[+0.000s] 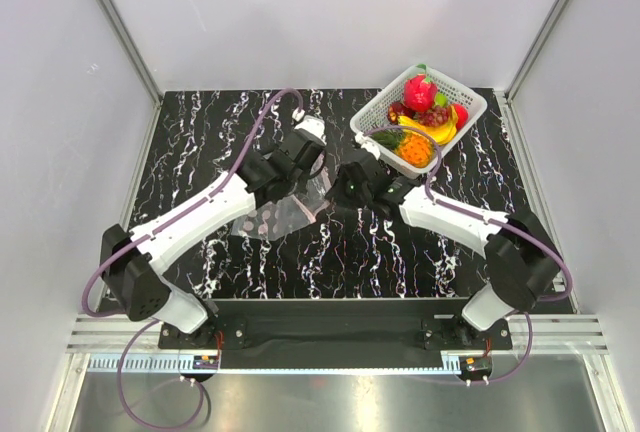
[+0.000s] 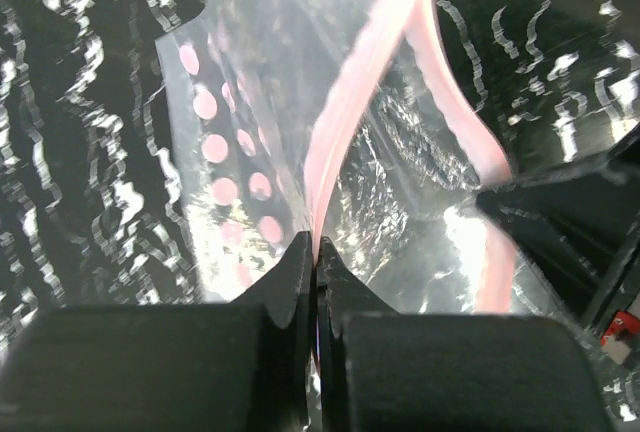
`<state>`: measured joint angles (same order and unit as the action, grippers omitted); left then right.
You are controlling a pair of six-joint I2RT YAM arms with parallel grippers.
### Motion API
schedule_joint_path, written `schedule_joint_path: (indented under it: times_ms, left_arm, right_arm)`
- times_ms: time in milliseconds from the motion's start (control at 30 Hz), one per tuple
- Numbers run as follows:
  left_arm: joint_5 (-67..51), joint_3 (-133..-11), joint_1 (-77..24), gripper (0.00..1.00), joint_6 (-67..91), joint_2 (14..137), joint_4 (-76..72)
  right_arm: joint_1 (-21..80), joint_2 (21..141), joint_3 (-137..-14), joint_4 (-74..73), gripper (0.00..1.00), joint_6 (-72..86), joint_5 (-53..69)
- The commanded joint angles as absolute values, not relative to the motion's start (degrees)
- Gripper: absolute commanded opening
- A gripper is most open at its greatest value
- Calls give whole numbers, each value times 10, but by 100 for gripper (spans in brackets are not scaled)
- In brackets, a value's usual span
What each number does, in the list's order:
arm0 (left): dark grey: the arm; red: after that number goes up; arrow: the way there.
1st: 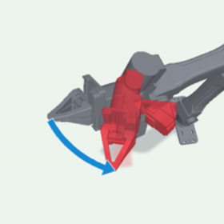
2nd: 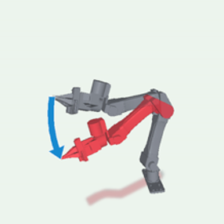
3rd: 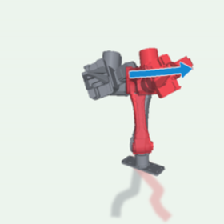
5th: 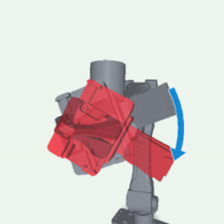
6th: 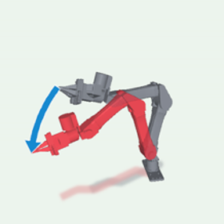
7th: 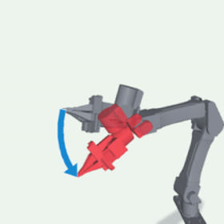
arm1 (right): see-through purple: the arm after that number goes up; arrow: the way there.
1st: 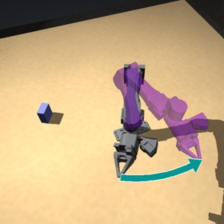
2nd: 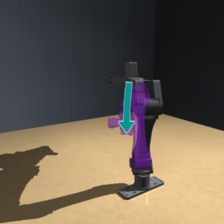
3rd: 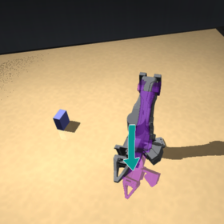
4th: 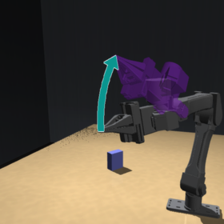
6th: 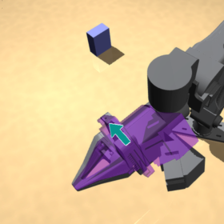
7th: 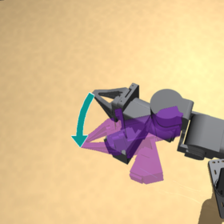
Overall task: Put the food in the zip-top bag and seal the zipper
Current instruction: Open the zipper of the food storage bag at the center of the board.
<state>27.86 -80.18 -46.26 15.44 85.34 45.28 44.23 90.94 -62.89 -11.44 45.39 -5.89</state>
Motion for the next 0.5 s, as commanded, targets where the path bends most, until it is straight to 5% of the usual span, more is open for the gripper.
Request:
schedule_joint_path:
  times_ms: [0,300,467]
  left_arm:
    - [250,-785,-470,0,152,841,374]
    - [205,-781,-490,0,149,841,359]
    - [171,-779,-492,0,156,844,352]
  right_arm:
    - [439,869,-601,-51,25,461,-74]
    - [438,853,-576,-25,58,429,-66]
    - [438,839,-570,-12,62,415,-64]
